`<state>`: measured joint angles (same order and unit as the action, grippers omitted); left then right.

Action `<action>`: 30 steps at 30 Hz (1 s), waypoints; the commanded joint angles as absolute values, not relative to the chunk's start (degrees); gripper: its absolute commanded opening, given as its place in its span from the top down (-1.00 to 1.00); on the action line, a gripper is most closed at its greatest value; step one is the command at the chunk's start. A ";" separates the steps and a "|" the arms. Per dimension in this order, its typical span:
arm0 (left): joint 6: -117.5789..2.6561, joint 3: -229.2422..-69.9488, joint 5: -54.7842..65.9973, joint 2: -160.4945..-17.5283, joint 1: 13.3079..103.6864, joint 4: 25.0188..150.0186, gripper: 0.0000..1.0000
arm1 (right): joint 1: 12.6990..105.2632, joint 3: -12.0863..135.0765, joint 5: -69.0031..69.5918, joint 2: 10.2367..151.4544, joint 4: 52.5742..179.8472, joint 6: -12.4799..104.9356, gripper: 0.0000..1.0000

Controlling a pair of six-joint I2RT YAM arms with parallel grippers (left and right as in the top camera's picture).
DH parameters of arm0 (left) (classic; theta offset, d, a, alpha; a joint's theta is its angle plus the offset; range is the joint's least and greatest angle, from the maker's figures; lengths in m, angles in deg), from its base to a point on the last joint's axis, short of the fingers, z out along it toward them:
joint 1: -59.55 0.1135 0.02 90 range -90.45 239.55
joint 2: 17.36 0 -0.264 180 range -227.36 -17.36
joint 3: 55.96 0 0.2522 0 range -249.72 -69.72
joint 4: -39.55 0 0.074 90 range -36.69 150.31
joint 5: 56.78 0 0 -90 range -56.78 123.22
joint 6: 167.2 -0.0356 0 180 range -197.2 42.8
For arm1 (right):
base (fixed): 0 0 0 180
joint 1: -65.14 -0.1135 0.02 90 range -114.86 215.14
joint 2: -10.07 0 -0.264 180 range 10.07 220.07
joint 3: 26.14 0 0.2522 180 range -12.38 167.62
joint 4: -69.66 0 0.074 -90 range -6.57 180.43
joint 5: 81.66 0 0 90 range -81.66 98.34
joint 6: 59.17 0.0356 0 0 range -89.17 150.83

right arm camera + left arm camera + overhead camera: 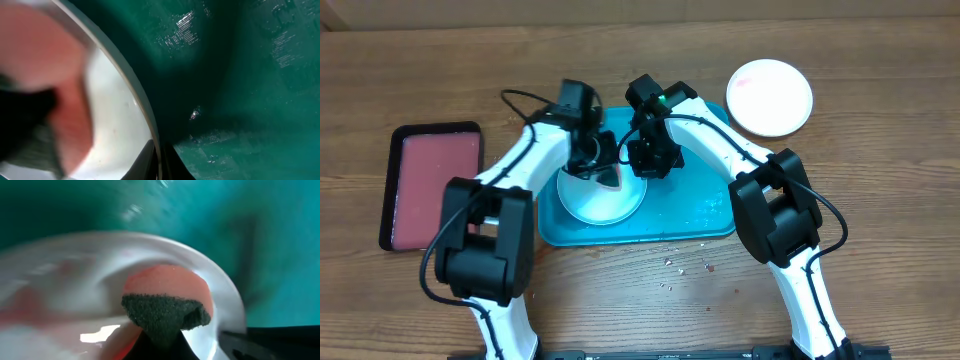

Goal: Clean dirty plates on tray and stack at the side
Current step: 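Scrub the light blue plate with the sponge while the right gripper holds it, then return the left gripper to the basin and drop the sponge in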

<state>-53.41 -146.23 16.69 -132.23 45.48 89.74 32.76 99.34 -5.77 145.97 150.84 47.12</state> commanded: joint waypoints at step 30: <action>-48.71 -150.95 52.21 -112.98 62.46 106.65 0.92 | 33.27 99.03 -1.75 144.59 151.02 46.95 0.92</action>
<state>-50.11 -149.81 48.51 -116.78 58.81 106.79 32.87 99.36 -5.31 145.97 151.00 47.12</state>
